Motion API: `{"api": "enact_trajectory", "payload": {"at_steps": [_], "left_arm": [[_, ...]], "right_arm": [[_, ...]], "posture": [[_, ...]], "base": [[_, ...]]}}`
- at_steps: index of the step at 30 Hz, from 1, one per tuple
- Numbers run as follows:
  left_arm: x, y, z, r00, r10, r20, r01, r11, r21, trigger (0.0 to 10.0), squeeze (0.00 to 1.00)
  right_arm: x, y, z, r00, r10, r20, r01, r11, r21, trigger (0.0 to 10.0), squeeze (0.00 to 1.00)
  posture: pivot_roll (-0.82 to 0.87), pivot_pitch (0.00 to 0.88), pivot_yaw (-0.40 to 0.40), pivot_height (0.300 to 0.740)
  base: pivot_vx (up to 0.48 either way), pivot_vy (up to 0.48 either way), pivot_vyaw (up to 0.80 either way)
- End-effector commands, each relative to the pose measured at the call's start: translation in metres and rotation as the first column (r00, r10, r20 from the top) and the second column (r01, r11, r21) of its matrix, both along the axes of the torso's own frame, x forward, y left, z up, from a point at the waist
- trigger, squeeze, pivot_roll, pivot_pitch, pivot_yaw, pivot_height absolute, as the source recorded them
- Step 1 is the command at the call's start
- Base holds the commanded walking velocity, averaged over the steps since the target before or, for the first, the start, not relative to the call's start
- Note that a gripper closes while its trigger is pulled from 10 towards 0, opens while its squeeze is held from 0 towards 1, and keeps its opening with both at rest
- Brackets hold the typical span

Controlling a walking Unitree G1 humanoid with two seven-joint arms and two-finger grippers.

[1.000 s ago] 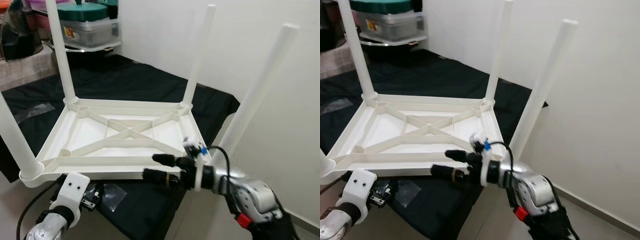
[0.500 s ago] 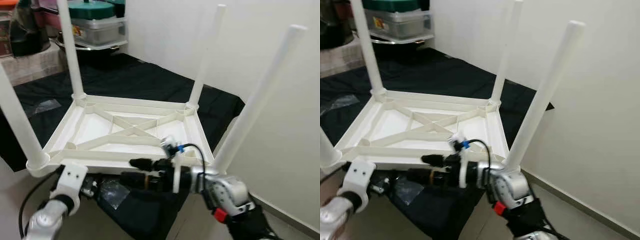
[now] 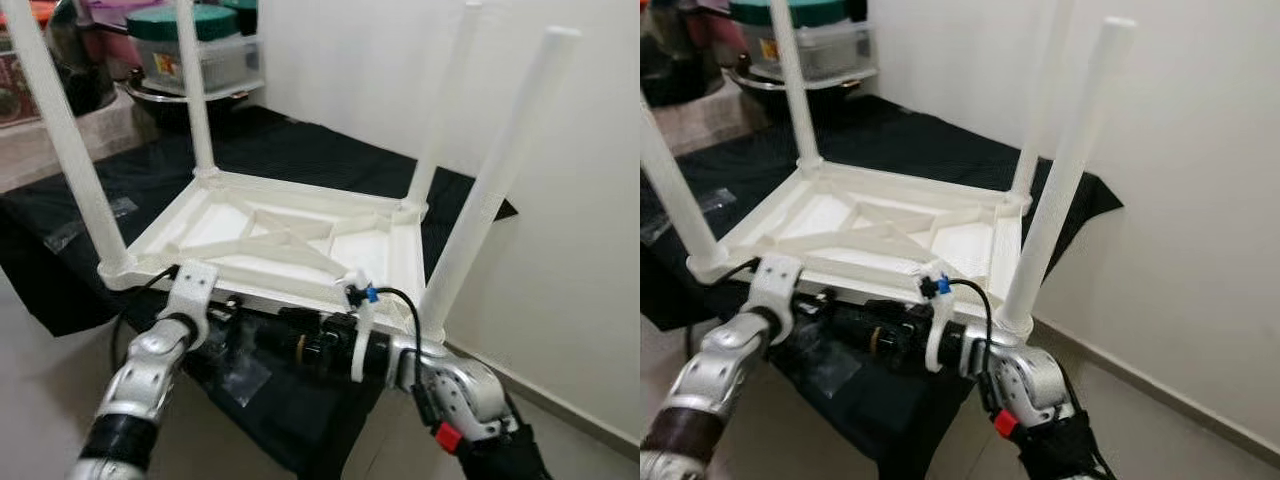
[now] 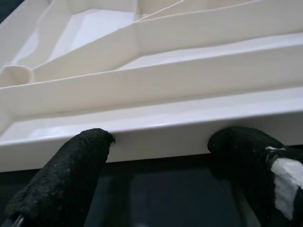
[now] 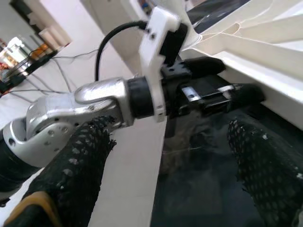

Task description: Building children table

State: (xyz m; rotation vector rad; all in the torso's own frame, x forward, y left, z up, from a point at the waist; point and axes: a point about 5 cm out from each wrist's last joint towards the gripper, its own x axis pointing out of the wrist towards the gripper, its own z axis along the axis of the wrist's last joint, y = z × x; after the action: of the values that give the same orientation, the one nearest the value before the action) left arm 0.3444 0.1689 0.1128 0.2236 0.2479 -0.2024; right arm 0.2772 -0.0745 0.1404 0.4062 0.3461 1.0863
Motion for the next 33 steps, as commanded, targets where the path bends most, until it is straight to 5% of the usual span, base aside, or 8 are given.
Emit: {"api": "enact_trajectory", "payload": {"at_steps": [1, 13, 18, 24, 33], "left_arm": [[0.006, -0.012, -0.001, 0.999, -0.036, -0.001, 0.036, 0.999, -0.025, 10.0, 0.00], [0.019, 0.002, -0.012, 0.998, 0.043, -0.041, -0.045, 0.997, -0.060, 10.0, 0.00], [0.019, 0.020, 0.001, 0.991, 0.132, 0.039, -0.127, 0.987, -0.100, 10.0, 0.00], [0.006, 0.034, 0.020, 0.958, 0.211, 0.193, -0.186, 0.972, -0.140, 10.0, 0.00], [-0.023, 0.036, 0.031, 0.929, 0.220, 0.299, -0.191, 0.974, -0.123, 10.0, 0.00]], "right_arm": [[0.001, -0.004, 0.002, 0.999, -0.043, 0.007, 0.043, 0.999, -0.012, 10.0, 0.00], [0.007, -0.003, 0.019, 0.990, -0.128, 0.065, 0.127, 0.992, 0.019, 10.0, 0.00], [-0.001, 0.005, 0.038, 0.987, -0.074, 0.142, 0.065, 0.996, 0.069, 10.0, 0.00], [-0.026, -0.004, 0.054, 0.977, 0.066, 0.203, -0.093, 0.987, 0.129, 10.0, 0.00], [-0.037, -0.030, 0.044, 0.982, 0.082, 0.172, -0.095, 0.993, 0.066, 10.0, 0.00]], "posture": [[-0.02, 0.000, -0.019, 0.740], [-0.02, 0.000, -0.025, 0.740], [-0.01, 0.000, -0.033, 0.740], [-0.01, 0.000, -0.045, 0.740], [0.00, 0.000, -0.055, 0.740]], "base": [[0.000, 0.000, 0.00], [0.000, 0.000, 0.00], [0.000, 0.000, 0.00], [0.000, 0.000, 0.00], [0.000, 0.000, 0.00]]}}
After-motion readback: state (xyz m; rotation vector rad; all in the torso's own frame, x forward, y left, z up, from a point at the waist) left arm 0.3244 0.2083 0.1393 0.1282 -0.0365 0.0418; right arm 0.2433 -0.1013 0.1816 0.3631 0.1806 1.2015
